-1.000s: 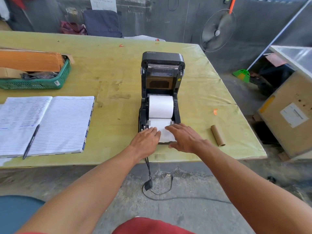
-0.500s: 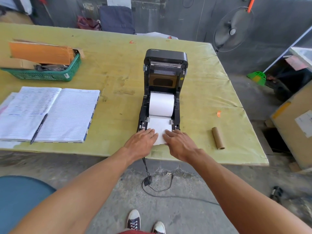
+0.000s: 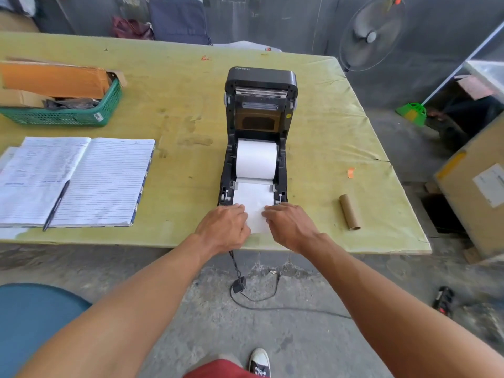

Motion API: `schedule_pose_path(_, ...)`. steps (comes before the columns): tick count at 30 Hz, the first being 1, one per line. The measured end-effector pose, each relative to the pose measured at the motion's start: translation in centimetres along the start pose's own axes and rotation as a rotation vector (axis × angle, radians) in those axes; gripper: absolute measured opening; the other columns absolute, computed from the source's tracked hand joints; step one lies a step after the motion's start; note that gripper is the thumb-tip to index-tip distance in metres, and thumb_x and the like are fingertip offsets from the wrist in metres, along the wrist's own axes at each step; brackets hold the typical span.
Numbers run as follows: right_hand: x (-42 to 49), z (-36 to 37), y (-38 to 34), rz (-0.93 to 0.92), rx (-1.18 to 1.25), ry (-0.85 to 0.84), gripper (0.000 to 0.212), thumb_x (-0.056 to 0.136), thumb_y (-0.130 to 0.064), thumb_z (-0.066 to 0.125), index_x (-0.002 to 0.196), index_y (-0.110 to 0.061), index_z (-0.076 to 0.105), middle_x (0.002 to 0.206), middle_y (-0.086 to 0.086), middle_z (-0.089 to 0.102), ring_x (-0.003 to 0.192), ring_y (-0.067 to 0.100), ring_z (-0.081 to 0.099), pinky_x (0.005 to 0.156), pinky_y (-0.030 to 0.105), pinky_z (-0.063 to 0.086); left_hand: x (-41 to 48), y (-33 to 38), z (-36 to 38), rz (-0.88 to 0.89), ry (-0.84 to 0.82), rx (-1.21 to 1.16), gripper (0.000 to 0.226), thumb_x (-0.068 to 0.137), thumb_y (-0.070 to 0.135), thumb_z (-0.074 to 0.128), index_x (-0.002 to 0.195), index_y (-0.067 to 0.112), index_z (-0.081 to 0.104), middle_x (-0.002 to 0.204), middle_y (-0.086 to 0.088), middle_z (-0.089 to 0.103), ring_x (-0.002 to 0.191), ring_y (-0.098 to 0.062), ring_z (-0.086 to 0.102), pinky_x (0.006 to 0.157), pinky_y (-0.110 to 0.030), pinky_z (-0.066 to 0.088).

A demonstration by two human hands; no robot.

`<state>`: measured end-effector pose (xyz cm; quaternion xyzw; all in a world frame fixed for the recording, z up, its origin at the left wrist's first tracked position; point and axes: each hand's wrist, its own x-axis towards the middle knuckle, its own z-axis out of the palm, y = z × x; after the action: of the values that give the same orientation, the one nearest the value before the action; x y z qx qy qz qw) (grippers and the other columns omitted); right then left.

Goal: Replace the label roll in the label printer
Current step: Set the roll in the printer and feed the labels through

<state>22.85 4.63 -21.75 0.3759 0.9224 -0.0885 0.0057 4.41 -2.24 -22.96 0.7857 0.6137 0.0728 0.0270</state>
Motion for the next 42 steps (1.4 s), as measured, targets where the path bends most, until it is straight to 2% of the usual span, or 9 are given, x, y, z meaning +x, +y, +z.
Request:
schedule_pose_path(2,0.8,0.0,-0.3,0.032,-0.069,0.054,0.023,0.094,-0.004,0.048,0.100,-0.014,0.068,0.105,0.003,0.069,0.098,0.028,0.062,0.079,0.032,0.044,0.7,-0.4,-0.5,0.004,-0.003,0.022,0.025,0.088,0.004,0.041,0.085,0.003,0.066,0.089,-0.011,0.067,0.087,-0.028,0.063,0.077,-0.042,0.054)
schedule_pose_path(4,1.5,0.0,-0.6,0.054,-0.111,0.082,0.019,0.091,-0.001,0.053,0.097,-0.014,0.065,0.096,0.003,0.064,0.090,0.029,0.061,0.070,0.032,0.034,1.5,-1.3,-1.1,-0.007,-0.029,0.046,0.028,0.085,-0.010,0.045,0.096,0.004,0.066,0.092,-0.009,0.064,0.088,-0.026,0.059,0.071,-0.040,0.052)
schedule_pose_path(6,2.2,0.1,-0.8,0.056,-0.149,0.091,0.018,0.087,0.002,0.057,0.096,-0.013,0.061,0.092,0.005,0.062,0.085,0.030,0.060,0.068,0.034,0.031,2.0,-2.0,-1.4,-0.009,-0.049,0.062,0.033,0.081,-0.016,0.047,0.101,0.004,0.064,0.096,-0.009,0.061,0.090,-0.025,0.055,0.069,-0.038,0.050)
schedule_pose_path(10,3.4,0.5,-0.8,0.092,-0.184,0.134,0.023,0.087,0.000,0.060,0.105,-0.014,0.057,0.092,0.006,0.063,0.081,0.029,0.059,0.068,0.035,0.032,2.9,-2.3,-1.4,-0.002,-0.062,0.092,0.032,0.072,-0.022,0.049,0.081,0.009,0.044,0.080,-0.004,0.042,0.076,-0.021,0.043,0.054,-0.032,0.032)
schedule_pose_path(23,4.5,1.2,-0.2,0.114,-0.190,0.102,0.022,0.088,-0.013,0.063,0.106,-0.015,0.051,0.098,0.006,0.062,0.090,0.030,0.058,0.078,0.039,0.036,3.9,-3.0,-0.3,0.001,-0.040,0.031,0.036,0.081,-0.009,0.063,0.087,0.015,0.038,0.086,-0.004,0.037,0.087,-0.023,0.045,0.061,-0.033,0.042)
schedule_pose_path(30,5.5,-2.3,1.5,0.059,0.092,-0.108,0.029,0.084,-0.036,0.076,0.100,-0.016,0.062,0.100,0.001,0.069,0.080,0.020,0.057,0.073,0.034,0.043,4.5,-4.9,-1.9,0.046,-0.189,-0.175,0.019,0.095,0.025,0.054,0.079,0.020,0.045,0.085,0.001,0.048,0.081,-0.019,0.047,0.070,-0.032,0.042)
schedule_pose_path(36,6.2,-4.5,3.1,0.278,0.327,0.003,0.027,0.092,-0.041,0.064,0.079,-0.018,0.068,0.081,-0.002,0.071,0.077,0.022,0.064,0.070,0.035,0.055,5.6,-5.4,-3.8,0.022,0.095,-0.233,0.023,0.095,0.025,0.050,0.073,0.019,0.049,0.073,0.002,0.055,0.063,-0.015,0.051,0.057,-0.026,0.039)
schedule_pose_path(40,8.1,-7.0,4.6,0.416,0.382,0.204,0.041,0.097,-0.037,0.053,0.076,-0.005,0.066,0.070,0.006,0.069,0.061,0.023,0.058,0.056,0.030,0.047,8.9,-6.4,-7.0,-0.120,0.332,-0.296,0.024,0.098,0.017,0.047,0.075,0.013,0.053,0.070,-0.002,0.058,0.061,-0.017,0.054,0.052,-0.025,0.039)
schedule_pose_path(42,9.5,-9.0,5.5,0.477,0.451,0.338,0.040,0.098,-0.035,0.052,0.080,-0.003,0.067,0.078,0.011,0.072,0.068,0.027,0.063,0.064,0.033,0.052,11.1,-7.0,-9.1,-0.259,0.455,-0.331,0.024,0.097,0.012,0.044,0.074,0.011,0.052,0.074,-0.006,0.059,0.067,-0.023,0.056,0.055,-0.032,0.044)
